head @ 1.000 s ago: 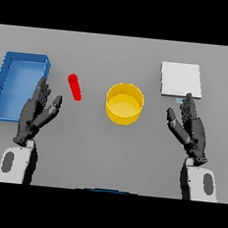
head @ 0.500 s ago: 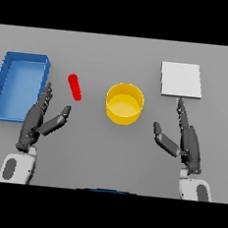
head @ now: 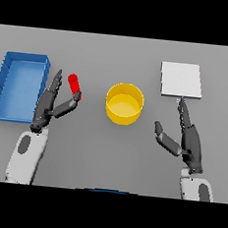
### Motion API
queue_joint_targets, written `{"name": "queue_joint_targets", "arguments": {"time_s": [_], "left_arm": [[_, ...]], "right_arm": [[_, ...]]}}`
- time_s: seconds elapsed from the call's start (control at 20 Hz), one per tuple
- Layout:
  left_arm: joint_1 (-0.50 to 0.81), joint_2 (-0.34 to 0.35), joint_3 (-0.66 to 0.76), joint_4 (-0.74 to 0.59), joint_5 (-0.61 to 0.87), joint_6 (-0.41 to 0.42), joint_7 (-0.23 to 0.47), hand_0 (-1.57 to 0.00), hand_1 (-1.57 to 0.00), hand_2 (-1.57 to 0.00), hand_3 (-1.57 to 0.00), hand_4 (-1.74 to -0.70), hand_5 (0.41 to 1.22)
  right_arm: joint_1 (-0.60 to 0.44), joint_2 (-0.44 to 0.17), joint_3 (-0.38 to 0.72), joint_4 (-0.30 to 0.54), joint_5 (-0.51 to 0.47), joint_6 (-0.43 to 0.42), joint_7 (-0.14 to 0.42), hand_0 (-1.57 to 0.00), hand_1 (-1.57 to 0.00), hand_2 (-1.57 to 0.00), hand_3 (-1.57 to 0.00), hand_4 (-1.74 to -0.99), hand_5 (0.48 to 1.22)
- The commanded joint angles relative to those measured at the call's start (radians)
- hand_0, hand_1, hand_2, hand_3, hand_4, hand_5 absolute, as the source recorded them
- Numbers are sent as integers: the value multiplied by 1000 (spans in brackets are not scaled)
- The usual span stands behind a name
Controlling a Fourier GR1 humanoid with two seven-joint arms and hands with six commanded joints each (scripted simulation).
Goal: Pick up the red beaker and tilt it to pour out 1 green nut into yellow bowl. Pick up the yellow bowl and place it on the metallic measuring scale.
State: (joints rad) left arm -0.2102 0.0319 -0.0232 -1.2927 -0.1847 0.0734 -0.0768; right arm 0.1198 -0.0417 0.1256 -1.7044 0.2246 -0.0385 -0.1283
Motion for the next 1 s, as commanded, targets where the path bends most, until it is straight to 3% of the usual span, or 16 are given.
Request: {"name": "queue_joint_targets", "arguments": {"time_s": [0.0,0.5,0.75,0.8,0.9,0.95], "left_arm": [[-24,4,8,30,1,1,-5,1,1,1,1,-1154,629],[-231,-13,55,320,-28,57,-128,1,1,1,1,-1252,661],[-311,-19,68,426,-44,83,-160,1,1,1,1,-1259,684],[-324,-22,75,445,-39,84,-180,1,1,1,1,-1271,692],[-347,-32,97,494,-35,113,-232,-93,-141,-150,-47,-1324,741],[-362,-35,113,515,-27,129,-236,-322,-364,-358,-218,-1355,770]], "right_arm": [[7,0,-2,1,-3,1,-7,1,1,1,1,-1229,667],[-6,-4,-3,-14,-7,6,26,1,1,1,1,-1257,686],[10,-2,1,-11,-9,10,-3,1,1,1,1,-1261,690],[-5,-4,-7,-8,-14,8,14,1,1,1,1,-1265,691],[-4,-11,-13,-9,-12,4,15,1,1,1,1,-1255,691],[-1,-14,-13,-14,-8,3,3,1,1,1,1,-1252,690]]}}
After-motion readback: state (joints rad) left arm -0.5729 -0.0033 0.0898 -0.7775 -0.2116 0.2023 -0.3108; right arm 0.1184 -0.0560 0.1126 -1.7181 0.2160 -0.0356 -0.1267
